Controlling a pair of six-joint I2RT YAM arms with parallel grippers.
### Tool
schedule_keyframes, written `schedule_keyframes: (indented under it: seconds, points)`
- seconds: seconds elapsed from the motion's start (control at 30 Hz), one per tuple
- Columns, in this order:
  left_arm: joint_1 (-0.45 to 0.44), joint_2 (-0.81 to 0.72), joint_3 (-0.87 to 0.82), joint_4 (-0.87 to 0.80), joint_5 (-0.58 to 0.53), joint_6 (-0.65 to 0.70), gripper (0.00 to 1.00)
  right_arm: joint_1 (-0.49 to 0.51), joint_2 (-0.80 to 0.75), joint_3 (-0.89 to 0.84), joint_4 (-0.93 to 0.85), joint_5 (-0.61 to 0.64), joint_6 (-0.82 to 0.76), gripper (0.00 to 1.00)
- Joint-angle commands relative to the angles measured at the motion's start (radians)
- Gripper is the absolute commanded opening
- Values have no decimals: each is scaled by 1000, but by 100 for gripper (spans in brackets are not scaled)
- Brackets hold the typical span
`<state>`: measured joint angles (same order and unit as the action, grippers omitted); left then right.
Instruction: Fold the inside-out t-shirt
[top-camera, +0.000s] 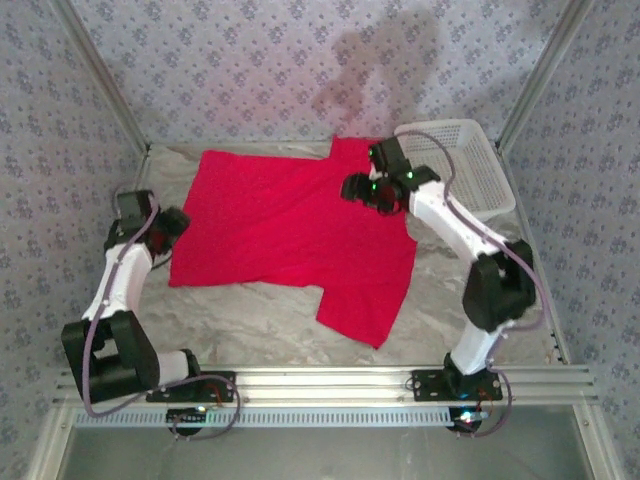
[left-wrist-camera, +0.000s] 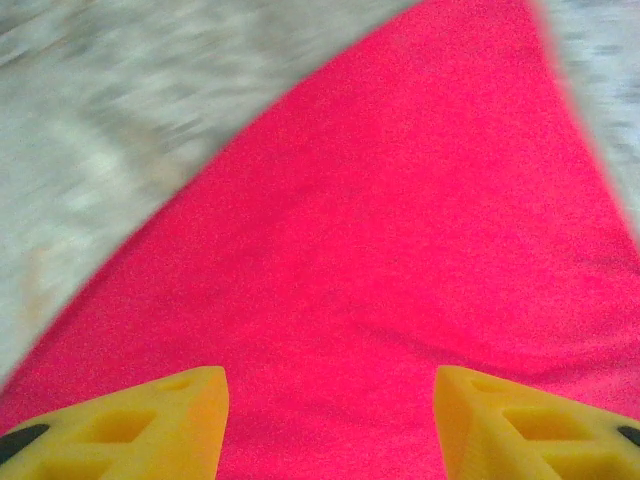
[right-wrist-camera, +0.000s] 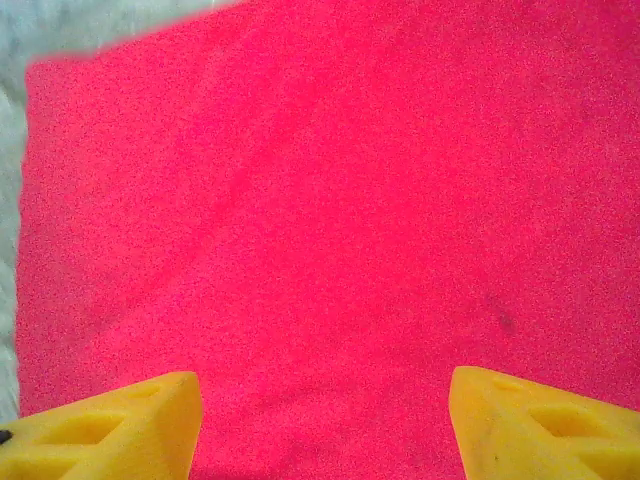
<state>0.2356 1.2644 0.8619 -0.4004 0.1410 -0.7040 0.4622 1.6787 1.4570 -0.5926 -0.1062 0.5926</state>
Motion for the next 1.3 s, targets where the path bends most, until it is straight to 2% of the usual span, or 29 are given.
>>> schedule_keyframes:
  seconds: [0.0,0.13,0.23,0.37,0.63,0.7,0.77,0.83,0.93,1.0,1.17,1.27]
  points:
    - [89,-25,-83,-92,23,19,53,62,-102,-203,-51,161,-13,64]
    - [143,5,-108,-119,37,45,52,137,-263,-434,-13,232,29,63]
    - [148,42,-122,-103,45,47,51,159,-340,-522,-14,258,67,62]
    - [148,79,-151,-60,56,31,50,165,-403,-581,-40,280,84,62]
    - [148,117,-173,-21,65,23,43,177,-419,-624,-82,281,116,62]
    - [148,144,-177,-4,71,20,38,192,-421,-624,-110,284,132,62]
    - [148,168,-179,15,84,14,25,216,-416,-622,-155,275,155,60]
    - [148,171,-181,26,98,10,12,245,-414,-631,-211,265,184,50]
    - [148,140,-184,19,97,6,6,307,-429,-672,-262,240,247,42]
    - [148,106,-188,8,92,6,0,362,-447,-708,-264,215,299,42]
    - [148,35,-186,-29,87,8,0,495,-474,-795,-195,135,446,42]
    - [148,1,-175,-53,94,8,0,550,-473,-817,-175,138,500,47]
